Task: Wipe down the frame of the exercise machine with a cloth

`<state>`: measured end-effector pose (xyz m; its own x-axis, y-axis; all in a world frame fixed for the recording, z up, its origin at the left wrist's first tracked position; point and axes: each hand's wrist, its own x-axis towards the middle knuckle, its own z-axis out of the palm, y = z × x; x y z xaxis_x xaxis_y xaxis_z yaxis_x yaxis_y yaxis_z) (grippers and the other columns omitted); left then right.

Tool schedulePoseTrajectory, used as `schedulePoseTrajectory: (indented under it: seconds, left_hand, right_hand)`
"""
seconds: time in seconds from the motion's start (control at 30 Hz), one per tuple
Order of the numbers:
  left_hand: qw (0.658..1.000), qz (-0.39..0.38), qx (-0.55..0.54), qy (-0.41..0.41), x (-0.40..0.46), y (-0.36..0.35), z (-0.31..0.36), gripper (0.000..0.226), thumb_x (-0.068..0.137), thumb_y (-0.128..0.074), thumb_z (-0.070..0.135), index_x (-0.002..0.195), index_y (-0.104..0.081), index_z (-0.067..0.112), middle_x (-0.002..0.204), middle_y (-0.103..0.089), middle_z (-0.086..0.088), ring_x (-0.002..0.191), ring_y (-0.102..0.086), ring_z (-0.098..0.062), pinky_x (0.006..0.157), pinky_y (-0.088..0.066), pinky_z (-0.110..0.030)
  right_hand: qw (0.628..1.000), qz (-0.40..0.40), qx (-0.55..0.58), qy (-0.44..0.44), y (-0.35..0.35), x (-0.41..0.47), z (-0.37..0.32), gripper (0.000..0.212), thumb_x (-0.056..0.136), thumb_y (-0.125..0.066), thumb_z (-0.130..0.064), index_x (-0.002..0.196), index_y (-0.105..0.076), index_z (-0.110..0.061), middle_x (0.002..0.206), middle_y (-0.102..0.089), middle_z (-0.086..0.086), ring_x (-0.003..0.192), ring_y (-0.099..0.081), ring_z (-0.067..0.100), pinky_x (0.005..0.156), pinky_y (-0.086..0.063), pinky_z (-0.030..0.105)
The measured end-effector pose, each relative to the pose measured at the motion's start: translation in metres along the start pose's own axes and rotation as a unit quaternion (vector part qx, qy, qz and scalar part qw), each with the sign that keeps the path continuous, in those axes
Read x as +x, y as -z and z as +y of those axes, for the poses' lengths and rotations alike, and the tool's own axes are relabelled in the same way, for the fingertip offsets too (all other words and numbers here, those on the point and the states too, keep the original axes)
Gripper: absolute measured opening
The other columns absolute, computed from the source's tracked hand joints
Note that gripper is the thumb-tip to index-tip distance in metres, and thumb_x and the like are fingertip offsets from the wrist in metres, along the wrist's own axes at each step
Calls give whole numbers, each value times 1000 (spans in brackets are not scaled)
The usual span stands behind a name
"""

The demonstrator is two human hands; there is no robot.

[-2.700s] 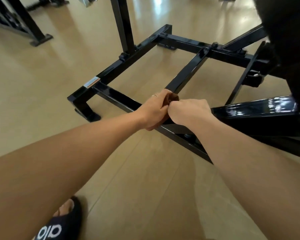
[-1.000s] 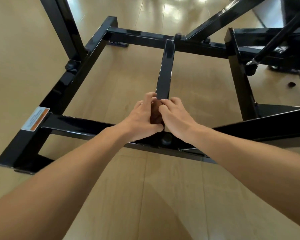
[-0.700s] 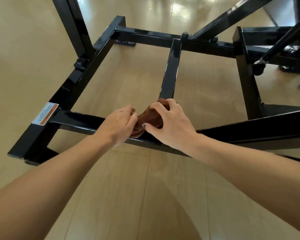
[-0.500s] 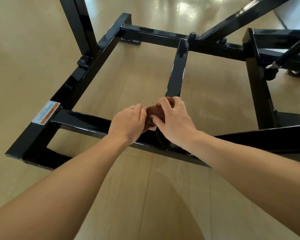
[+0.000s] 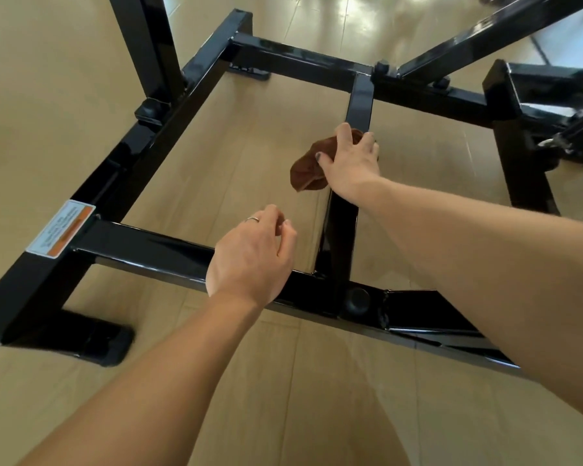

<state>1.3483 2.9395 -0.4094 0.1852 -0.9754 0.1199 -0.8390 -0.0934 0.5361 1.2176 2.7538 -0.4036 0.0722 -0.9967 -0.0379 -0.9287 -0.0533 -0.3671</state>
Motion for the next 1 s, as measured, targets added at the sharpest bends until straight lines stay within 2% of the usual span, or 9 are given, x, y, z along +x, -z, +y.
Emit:
schedulePoseTrajectory:
  seconds: [0.13,0.23,0.33,0.53,0.77,0.9,1.0]
  left_hand:
    - [1000,-7,3,6,-2,0,2,26,108,-37,39,102,-54,21,84,-62,2,71,-65,-22,68,-59,-43]
    - [1000,-1,22,16,-5,1,5,29,108,-33,41,101,-54,22,82,-62,2,68,-65,-21,65,-59,-41]
    - [999,9,36,17,-8,0,4,31,109,-30,42,98,-52,24,77,-61,5,63,-62,-16,60,-60,-39]
    - [1000,18,23,7,-6,-3,0,31,107,-28,38,93,-50,22,70,-54,5,59,-56,-18,59,-55,-43]
    - [999,41,6,4,-3,-4,0,30,107,-33,34,88,-52,22,65,-50,9,53,-53,-13,52,-53,-42]
    - [999,37,8,9,-2,-3,0,29,107,-32,35,88,-51,22,66,-50,9,55,-53,-14,55,-53,-42]
    - [1000,16,0,11,-2,-1,-1,30,108,-32,35,90,-51,21,70,-53,6,60,-57,-18,61,-55,-43]
  right_hand:
    - [999,-16,33,-30,6,-57,-5,48,106,-48,-39,146,-28,-23,150,-27,25,137,-36,47,112,-41,55]
    - [998,-50,41,-6,3,-124,-8,46,105,-50,-37,144,-29,-23,151,-27,23,138,-36,45,110,-44,55]
    - [997,-62,45,4,2,-150,-6,41,105,-51,-36,139,-31,-25,151,-25,19,138,-36,41,109,-47,52]
    - [999,-48,19,-2,8,-69,-4,43,107,-46,-39,140,-28,-17,139,-30,24,129,-38,44,106,-40,53]
    - [999,-26,5,-42,12,43,0,49,107,-43,-44,147,-24,-23,148,-27,26,137,-35,47,113,-37,59]
    - [997,-33,12,-67,17,52,-1,56,107,-44,-44,153,-19,-24,152,-25,25,137,-39,47,114,-38,57]
    - [995,-53,38,-71,22,19,-1,53,107,-44,-42,150,-20,-22,147,-29,24,132,-44,47,110,-42,56]
